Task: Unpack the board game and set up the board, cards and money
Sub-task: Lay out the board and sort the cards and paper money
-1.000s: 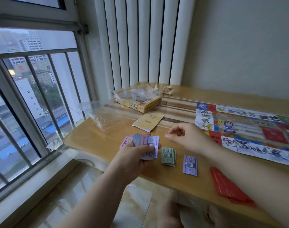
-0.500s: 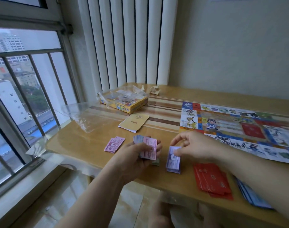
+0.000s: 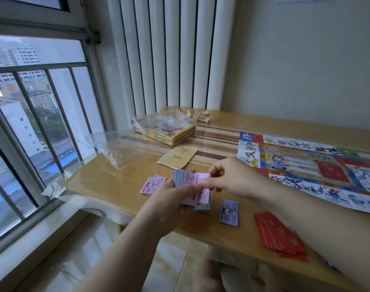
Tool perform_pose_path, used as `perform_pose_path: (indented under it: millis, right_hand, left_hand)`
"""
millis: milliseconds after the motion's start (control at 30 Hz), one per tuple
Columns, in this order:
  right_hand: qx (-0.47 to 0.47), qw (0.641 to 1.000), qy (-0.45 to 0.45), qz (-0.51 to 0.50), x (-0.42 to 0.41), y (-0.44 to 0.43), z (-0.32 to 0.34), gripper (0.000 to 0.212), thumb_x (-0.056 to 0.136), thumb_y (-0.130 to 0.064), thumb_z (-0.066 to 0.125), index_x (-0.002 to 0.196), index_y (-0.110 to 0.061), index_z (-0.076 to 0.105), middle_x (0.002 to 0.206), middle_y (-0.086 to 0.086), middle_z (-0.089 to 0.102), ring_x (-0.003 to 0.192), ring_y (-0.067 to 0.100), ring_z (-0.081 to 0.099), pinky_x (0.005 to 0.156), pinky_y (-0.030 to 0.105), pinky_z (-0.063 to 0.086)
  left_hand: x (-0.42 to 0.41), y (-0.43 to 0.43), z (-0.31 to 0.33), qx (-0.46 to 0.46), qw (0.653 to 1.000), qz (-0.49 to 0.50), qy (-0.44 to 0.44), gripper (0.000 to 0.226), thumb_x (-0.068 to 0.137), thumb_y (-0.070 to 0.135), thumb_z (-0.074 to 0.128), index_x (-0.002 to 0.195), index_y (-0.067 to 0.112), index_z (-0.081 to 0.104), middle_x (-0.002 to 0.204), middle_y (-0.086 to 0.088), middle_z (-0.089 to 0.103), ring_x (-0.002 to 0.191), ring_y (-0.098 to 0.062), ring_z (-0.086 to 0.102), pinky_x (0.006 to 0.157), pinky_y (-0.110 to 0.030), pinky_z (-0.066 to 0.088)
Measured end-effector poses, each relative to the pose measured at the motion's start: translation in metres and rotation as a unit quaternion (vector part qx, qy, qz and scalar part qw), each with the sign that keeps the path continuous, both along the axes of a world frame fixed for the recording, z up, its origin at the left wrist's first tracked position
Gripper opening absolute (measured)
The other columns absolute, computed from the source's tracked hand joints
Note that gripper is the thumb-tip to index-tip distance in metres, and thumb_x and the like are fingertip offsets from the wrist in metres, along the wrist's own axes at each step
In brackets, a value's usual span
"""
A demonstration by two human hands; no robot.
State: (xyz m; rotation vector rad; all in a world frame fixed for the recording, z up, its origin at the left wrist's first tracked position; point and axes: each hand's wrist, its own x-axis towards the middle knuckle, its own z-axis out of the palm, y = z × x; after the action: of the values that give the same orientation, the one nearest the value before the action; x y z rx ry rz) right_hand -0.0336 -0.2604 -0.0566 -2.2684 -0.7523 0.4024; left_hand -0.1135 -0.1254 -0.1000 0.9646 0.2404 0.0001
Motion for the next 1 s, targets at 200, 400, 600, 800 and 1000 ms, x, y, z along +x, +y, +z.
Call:
perform_pose_path:
  millis: [200, 400, 600, 800, 1000]
  right_hand:
    - [0.072, 0.994, 0.080, -0.031, 0.009, 0.048, -0.007, 0.013, 0.081, -0.019, 0.074, 0.077, -0.020, 0.061, 0.065, -0.007, 0.062, 0.051, 0.004, 0.049, 0.045, 0.012, 0.035]
    - [0.102, 0.977, 0.186, 0.003, -0.002, 0.106, -0.018, 0.005, 0.084, -0.014, 0.070, 0.084, -0.018, 0.066, 0.062, -0.005, 0.055, 0.054, 0.007, 0.042, 0.051, 0.020, 0.030]
    - [0.128, 0.972, 0.195, 0.020, -0.002, 0.132, -0.016, 0.019, 0.082, -0.010, 0.071, 0.101, -0.010, 0.068, 0.068, -0.001, 0.059, 0.054, 0.008, 0.045, 0.053, 0.020, 0.035]
    - [0.056, 0.986, 0.152, 0.029, 0.000, 0.143, -0.016, 0.009, 0.084, -0.013, 0.070, 0.078, -0.016, 0.065, 0.071, 0.000, 0.060, 0.063, 0.011, 0.048, 0.056, 0.023, 0.036]
    - [0.046, 0.995, 0.073, -0.041, 0.014, 0.146, -0.025, 0.008, 0.083, -0.011, 0.071, 0.090, -0.009, 0.066, 0.063, -0.003, 0.058, 0.053, 0.007, 0.047, 0.043, 0.015, 0.035]
  left_hand:
    - [-0.015, 0.047, 0.001, -0.037, 0.995, 0.088, -0.002, 0.022, 0.089, -0.014, 0.044, 0.105, -0.006, 0.056, 0.085, -0.025, 0.068, 0.072, -0.028, 0.070, 0.061, -0.032, 0.059]
    - [-0.030, 0.084, -0.004, 0.042, 0.987, 0.158, 0.000, 0.027, 0.084, -0.017, 0.051, 0.095, 0.006, 0.059, 0.066, -0.009, 0.070, 0.058, -0.016, 0.068, 0.050, -0.022, 0.055]
    - [-0.034, 0.101, -0.008, 0.077, 0.981, 0.179, -0.007, 0.029, 0.077, -0.018, 0.058, 0.094, 0.004, 0.062, 0.075, -0.010, 0.068, 0.059, -0.014, 0.065, 0.050, -0.020, 0.052]
    - [-0.037, 0.106, -0.006, 0.049, 0.986, 0.158, 0.000, 0.019, 0.081, -0.013, 0.058, 0.093, 0.002, 0.061, 0.071, -0.011, 0.069, 0.060, -0.015, 0.065, 0.053, -0.021, 0.051]
    - [-0.047, 0.121, -0.007, -0.098, 0.984, 0.144, 0.029, 0.019, 0.091, -0.007, 0.042, 0.099, -0.011, 0.059, 0.088, -0.020, 0.064, 0.081, -0.023, 0.063, 0.066, -0.026, 0.057]
